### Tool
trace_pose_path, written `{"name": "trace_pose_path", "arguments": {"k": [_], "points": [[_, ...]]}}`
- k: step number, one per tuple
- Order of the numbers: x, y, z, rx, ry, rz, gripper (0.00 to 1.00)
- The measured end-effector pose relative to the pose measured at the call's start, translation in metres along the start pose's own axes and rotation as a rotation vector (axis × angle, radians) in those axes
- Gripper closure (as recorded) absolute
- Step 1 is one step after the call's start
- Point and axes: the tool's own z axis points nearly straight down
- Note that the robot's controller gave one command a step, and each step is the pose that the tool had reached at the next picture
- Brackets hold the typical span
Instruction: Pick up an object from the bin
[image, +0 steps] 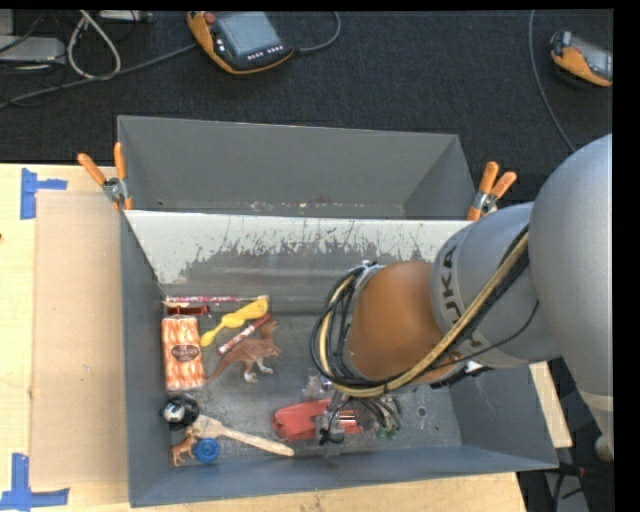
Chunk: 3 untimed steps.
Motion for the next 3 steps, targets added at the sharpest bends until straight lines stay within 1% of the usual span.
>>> {"name": "trace_pose_path", "arguments": {"k": [1, 2, 3], "points": [[-0.003, 0.003, -0.080, 0.001, 0.006, -0.021, 1.00], [-0.003, -0.003, -0.155, 0.001, 0.010, -0.011, 1.00], [-0.007, 0.004, -0.153, 0.000, 0.004, 0.005, 1.00]]}}
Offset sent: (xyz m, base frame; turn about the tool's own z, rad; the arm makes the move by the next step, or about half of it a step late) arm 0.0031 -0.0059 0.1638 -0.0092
